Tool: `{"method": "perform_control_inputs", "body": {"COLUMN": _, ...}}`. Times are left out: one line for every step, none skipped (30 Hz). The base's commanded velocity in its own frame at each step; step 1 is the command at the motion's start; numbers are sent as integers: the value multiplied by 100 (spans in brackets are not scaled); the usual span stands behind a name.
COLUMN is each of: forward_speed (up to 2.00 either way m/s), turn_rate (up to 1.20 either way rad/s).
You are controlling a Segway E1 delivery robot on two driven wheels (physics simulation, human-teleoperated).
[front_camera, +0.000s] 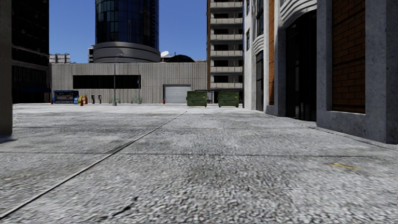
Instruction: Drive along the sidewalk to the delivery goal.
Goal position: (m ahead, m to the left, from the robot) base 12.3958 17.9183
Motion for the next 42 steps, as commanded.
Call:
{"method": "perform_control_inputs", "body": {"forward_speed": 200, "turn_rate": 0}}
{"method": "perform_control_inputs", "body": {"forward_speed": 200, "turn_rate": 0}}
{"method": "perform_control_inputs", "body": {"forward_speed": 200, "turn_rate": 0}}
{"method": "perform_control_inputs", "body": {"forward_speed": 200, "turn_rate": 0}}
{"method": "perform_control_inputs", "body": {"forward_speed": 200, "turn_rate": 0}}
{"method": "perform_control_inputs", "body": {"forward_speed": 200, "turn_rate": 0}}
{"method": "perform_control_inputs", "body": {"forward_speed": 200, "turn_rate": 0}}
{"method": "perform_control_inputs", "body": {"forward_speed": 200, "turn_rate": 0}}
{"method": "perform_control_inputs", "body": {"forward_speed": 200, "turn_rate": 0}}
{"method": "perform_control_inputs", "body": {"forward_speed": 200, "turn_rate": 0}}
{"method": "perform_control_inputs", "body": {"forward_speed": 200, "turn_rate": 0}}
{"method": "perform_control_inputs", "body": {"forward_speed": 200, "turn_rate": 0}}
{"method": "perform_control_inputs", "body": {"forward_speed": 200, "turn_rate": 0}}
{"method": "perform_control_inputs", "body": {"forward_speed": 200, "turn_rate": 0}}
{"method": "perform_control_inputs", "body": {"forward_speed": 200, "turn_rate": 0}}
{"method": "perform_control_inputs", "body": {"forward_speed": 200, "turn_rate": 0}}
{"method": "perform_control_inputs", "body": {"forward_speed": 200, "turn_rate": 0}}
{"method": "perform_control_inputs", "body": {"forward_speed": 200, "turn_rate": 0}}
{"method": "perform_control_inputs", "body": {"forward_speed": 200, "turn_rate": 0}}
{"method": "perform_control_inputs", "body": {"forward_speed": 200, "turn_rate": 1}}
{"method": "perform_control_inputs", "body": {"forward_speed": 200, "turn_rate": 12}}
{"method": "perform_control_inputs", "body": {"forward_speed": 200, "turn_rate": 20}}
{"method": "perform_control_inputs", "body": {"forward_speed": 200, "turn_rate": 23}}
{"method": "perform_control_inputs", "body": {"forward_speed": 200, "turn_rate": 23}}
{"method": "perform_control_inputs", "body": {"forward_speed": 200, "turn_rate": 25}}
{"method": "perform_control_inputs", "body": {"forward_speed": 200, "turn_rate": 25}}
{"method": "perform_control_inputs", "body": {"forward_speed": 200, "turn_rate": 26}}
{"method": "perform_control_inputs", "body": {"forward_speed": 200, "turn_rate": 33}}
{"method": "perform_control_inputs", "body": {"forward_speed": 200, "turn_rate": 33}}
{"method": "perform_control_inputs", "body": {"forward_speed": 200, "turn_rate": 43}}
{"method": "perform_control_inputs", "body": {"forward_speed": 200, "turn_rate": 50}}
{"method": "perform_control_inputs", "body": {"forward_speed": 200, "turn_rate": 57}}
{"method": "perform_control_inputs", "body": {"forward_speed": 200, "turn_rate": 60}}
{"method": "perform_control_inputs", "body": {"forward_speed": 200, "turn_rate": 61}}
{"method": "perform_control_inputs", "body": {"forward_speed": 200, "turn_rate": 61}}
{"method": "perform_control_inputs", "body": {"forward_speed": 200, "turn_rate": 61}}
{"method": "perform_control_inputs", "body": {"forward_speed": 200, "turn_rate": 61}}
{"method": "perform_control_inputs", "body": {"forward_speed": 200, "turn_rate": 61}}
{"method": "perform_control_inputs", "body": {"forward_speed": 200, "turn_rate": 61}}
{"method": "perform_control_inputs", "body": {"forward_speed": 200, "turn_rate": 61}}
{"method": "perform_control_inputs", "body": {"forward_speed": 200, "turn_rate": 61}}
{"method": "perform_control_inputs", "body": {"forward_speed": 200, "turn_rate": 61}}
